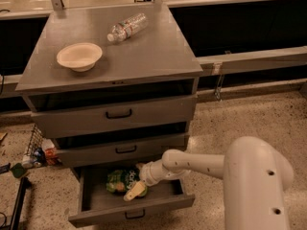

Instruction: Pick green rice chip bag from bottom drawer and place on counter

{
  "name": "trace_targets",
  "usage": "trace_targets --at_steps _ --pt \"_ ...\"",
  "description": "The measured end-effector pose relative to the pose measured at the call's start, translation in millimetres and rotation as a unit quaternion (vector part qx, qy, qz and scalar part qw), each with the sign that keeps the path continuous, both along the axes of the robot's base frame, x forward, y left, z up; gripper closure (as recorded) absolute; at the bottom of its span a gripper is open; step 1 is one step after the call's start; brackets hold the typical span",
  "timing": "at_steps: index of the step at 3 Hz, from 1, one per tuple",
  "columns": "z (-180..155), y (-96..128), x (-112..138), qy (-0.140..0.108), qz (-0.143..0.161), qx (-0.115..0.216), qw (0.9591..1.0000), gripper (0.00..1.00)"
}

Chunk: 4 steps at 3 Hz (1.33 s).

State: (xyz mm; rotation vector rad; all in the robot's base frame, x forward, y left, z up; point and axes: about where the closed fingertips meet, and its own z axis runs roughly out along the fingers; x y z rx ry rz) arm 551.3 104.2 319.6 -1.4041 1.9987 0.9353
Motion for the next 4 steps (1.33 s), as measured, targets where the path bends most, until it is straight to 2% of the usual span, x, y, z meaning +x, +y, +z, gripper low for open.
trace_targets --at_steps 1,2,3,4 --pt "-49 5 5 -0.003 -0.008 -0.008 0.9999 0.0" --pt "-79 17 25 -0.04 -0.022 -0.006 0.9989 0.0" --pt "-95 30 41 -0.075 -0.026 0.007 0.9968 0.0" --pt "-109 43 50 -0.086 -0.026 0.014 0.9959 0.0"
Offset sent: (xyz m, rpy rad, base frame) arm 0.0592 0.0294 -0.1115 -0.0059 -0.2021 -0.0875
